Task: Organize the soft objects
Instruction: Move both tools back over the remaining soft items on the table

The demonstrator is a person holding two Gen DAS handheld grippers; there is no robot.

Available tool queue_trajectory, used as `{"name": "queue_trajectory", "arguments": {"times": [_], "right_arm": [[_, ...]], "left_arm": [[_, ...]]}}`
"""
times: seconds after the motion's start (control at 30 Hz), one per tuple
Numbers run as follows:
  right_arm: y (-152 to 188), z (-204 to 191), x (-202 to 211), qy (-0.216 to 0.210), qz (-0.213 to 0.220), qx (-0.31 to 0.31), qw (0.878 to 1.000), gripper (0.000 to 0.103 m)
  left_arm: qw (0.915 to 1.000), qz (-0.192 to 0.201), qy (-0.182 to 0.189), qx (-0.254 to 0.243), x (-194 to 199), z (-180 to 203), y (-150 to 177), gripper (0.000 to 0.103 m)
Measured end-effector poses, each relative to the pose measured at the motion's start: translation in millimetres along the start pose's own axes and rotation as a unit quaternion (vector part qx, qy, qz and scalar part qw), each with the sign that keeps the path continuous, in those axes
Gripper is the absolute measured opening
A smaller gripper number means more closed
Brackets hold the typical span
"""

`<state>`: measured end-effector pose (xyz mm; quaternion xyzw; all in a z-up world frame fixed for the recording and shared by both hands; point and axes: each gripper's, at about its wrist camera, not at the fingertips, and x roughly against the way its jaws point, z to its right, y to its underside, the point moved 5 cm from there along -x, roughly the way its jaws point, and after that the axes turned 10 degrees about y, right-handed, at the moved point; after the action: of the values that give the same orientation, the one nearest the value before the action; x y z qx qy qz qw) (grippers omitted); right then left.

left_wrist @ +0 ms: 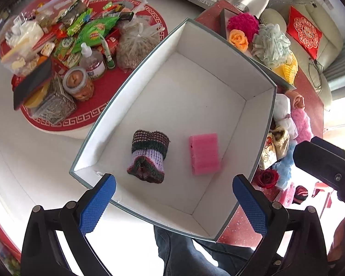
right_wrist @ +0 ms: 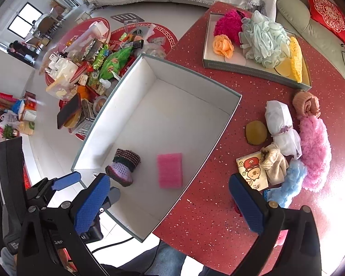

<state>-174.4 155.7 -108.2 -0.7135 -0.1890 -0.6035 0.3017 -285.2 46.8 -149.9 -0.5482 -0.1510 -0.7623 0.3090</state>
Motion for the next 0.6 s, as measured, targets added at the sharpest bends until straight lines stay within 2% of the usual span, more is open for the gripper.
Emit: {"name": "queue_trajectory", "arguments": {"times": [0.27,0.6], "right_arm": [[-1,-3,17,-0.003,0.019,0.003,1.000,0.103],[8,-2,33,-0.016,0.035,0.002,0.999,0.103]], "left_arm": [[0.9988,0.024,-0.037,-0.024,22,7,-4,0.102],[0.9970,0.031,-0.056,-0.043,34,21,2,0.102]]}}
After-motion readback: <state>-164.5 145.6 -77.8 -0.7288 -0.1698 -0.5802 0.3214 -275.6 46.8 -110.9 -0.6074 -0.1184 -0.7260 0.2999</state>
